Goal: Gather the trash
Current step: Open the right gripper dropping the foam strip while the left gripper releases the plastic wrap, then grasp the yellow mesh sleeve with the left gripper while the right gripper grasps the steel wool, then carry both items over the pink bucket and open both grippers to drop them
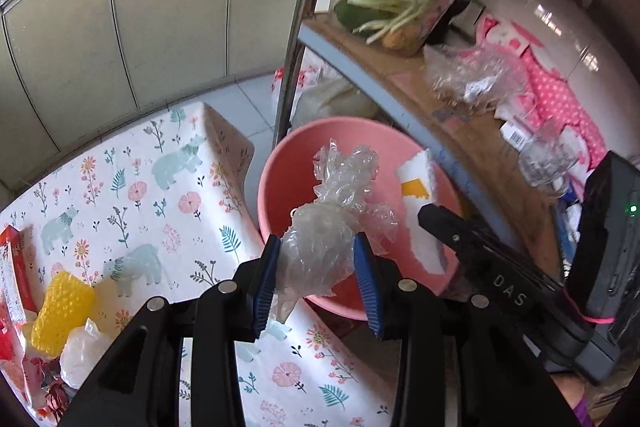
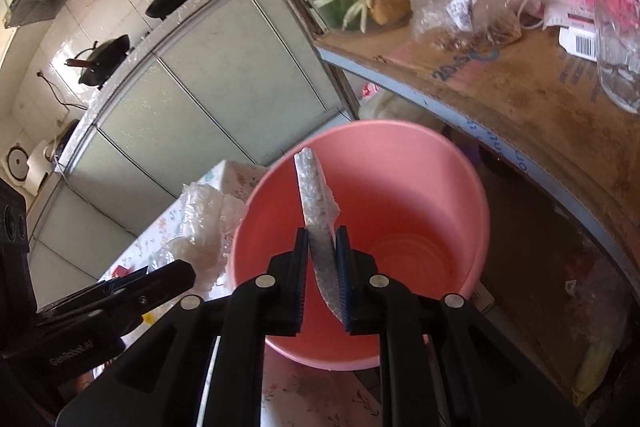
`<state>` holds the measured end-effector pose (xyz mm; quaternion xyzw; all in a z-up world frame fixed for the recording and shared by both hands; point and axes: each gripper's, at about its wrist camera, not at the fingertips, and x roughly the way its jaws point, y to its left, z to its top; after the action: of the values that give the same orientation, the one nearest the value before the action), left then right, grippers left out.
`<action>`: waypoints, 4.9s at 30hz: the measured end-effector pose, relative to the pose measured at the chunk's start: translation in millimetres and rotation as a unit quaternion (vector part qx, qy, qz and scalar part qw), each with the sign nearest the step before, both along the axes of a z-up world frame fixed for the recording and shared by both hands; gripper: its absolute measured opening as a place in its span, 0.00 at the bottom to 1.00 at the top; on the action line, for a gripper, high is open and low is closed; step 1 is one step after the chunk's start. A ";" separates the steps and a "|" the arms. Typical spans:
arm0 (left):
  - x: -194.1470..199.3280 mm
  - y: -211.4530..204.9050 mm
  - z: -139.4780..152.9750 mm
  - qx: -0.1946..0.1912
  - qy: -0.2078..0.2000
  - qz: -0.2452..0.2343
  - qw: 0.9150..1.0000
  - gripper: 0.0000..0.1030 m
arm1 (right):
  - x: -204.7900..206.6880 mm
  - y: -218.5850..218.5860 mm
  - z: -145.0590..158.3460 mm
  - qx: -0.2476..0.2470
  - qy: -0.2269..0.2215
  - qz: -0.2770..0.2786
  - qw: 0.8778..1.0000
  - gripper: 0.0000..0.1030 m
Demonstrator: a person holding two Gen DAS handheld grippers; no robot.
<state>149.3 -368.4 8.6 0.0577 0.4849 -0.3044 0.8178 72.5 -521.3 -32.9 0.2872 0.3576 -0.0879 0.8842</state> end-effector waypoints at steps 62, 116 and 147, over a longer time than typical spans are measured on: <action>-138.3 320.2 33.6 -0.055 -0.070 0.108 0.990 0.62 | -117.4 224.7 37.1 -0.068 0.035 0.371 0.925 0.50; -148.2 264.7 45.3 -0.060 -0.112 0.033 0.991 0.08 | -111.3 187.2 40.6 -0.021 0.001 0.314 0.949 0.16; -14.5 19.7 -4.4 -0.062 -0.083 -0.093 0.990 0.08 | -16.1 22.4 11.1 -0.130 0.027 0.015 0.991 0.16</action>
<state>134.8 -348.8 4.2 0.0769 0.3880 -0.4029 0.8254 56.4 -499.0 -21.8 0.1621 0.3713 -0.1281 0.9052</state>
